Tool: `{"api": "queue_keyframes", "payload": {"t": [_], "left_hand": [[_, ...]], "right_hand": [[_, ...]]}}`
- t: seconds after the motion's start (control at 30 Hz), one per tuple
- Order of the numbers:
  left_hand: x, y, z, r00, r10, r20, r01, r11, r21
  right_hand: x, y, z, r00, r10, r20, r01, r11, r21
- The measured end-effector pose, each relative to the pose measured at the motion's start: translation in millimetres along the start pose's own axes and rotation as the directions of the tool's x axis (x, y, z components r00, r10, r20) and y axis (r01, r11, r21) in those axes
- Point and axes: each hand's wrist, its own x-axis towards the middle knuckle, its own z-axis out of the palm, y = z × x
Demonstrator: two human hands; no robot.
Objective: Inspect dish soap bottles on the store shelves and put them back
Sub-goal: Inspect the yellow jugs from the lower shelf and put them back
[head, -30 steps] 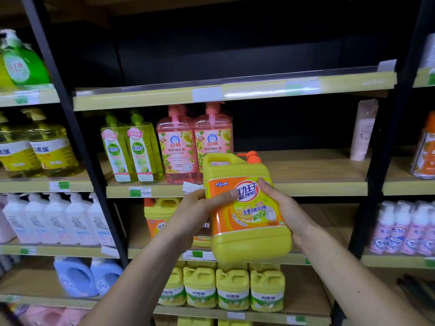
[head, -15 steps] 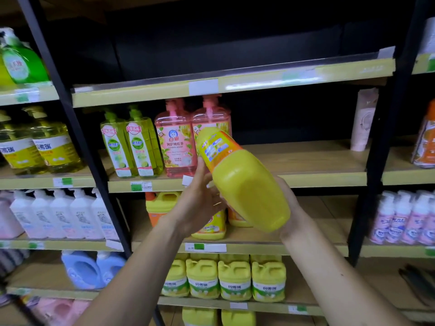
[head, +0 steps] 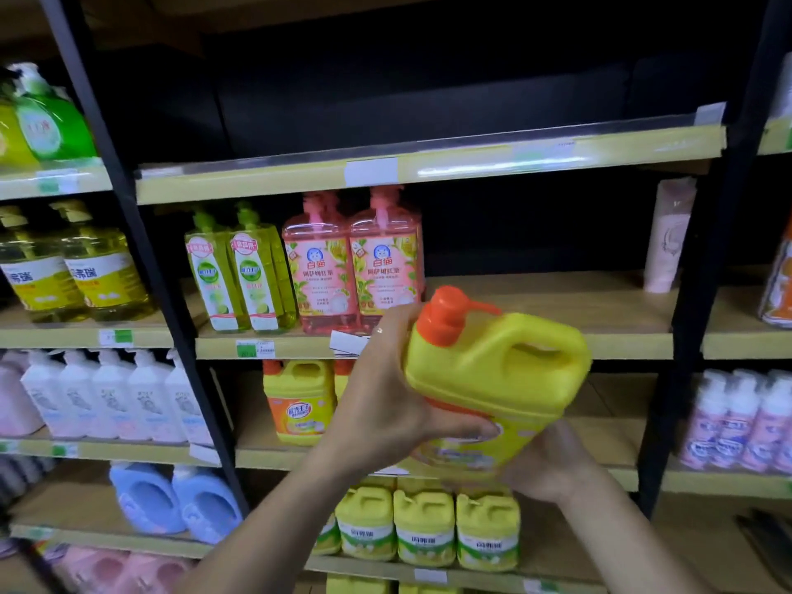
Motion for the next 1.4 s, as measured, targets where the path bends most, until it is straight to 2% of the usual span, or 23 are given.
{"api": "queue_keyframes", "payload": {"t": [0.03,0.07,0.27,0.43,0.6,0.87,1.0,1.1,1.17,1.27,1.4], "left_hand": [[-5,-5,6,0.999,0.023,-0.032,-0.022,0.999,0.035],[-7,-4,10,0.998,0.006,-0.057,-0.002,0.998,0.058],[-16,-16,18,0.992,0.01,-0.126,-0.005,0.999,0.037],[-20,-27,3,0.998,-0.027,0.049,0.026,0.999,0.019],[-18,-29,5,0.997,-0.021,0.077,0.018,0.999,0.04],[-9,-28,23,0.997,0.047,0.067,-0.046,0.999,-0.019],[-5,-27,26,0.99,0.117,0.073,-0.114,0.993,-0.031],[-5,-30,24,0.991,0.108,0.084,-0.106,0.994,-0.022],[-3,-33,21,0.994,0.044,0.102,-0.045,0.999,0.009],[2,-40,18,0.989,-0.125,0.082,0.121,0.991,0.052],[5,-66,20,0.902,-0.423,0.082,0.428,0.902,-0.058]], "right_hand": [[1,-4,4,0.998,0.016,0.065,-0.014,0.999,-0.033],[-1,-6,8,0.997,0.048,0.053,-0.044,0.996,-0.074],[20,-14,16,0.98,-0.031,-0.198,0.018,0.998,-0.065],[23,-16,14,0.955,-0.068,-0.288,0.036,0.993,-0.113],[21,-16,7,0.924,-0.066,-0.377,0.044,0.997,-0.068],[2,-31,4,0.903,-0.152,-0.403,0.123,0.988,-0.095],[-7,-36,10,0.907,-0.197,-0.371,0.165,0.979,-0.116],[-6,-39,11,0.902,-0.22,-0.372,0.176,0.973,-0.148],[-1,-41,8,0.881,-0.199,-0.429,0.135,0.975,-0.176],[9,-38,-8,0.841,-0.07,-0.536,-0.072,0.968,-0.239],[15,-21,-35,0.838,0.136,-0.528,-0.357,0.869,-0.343]]}}
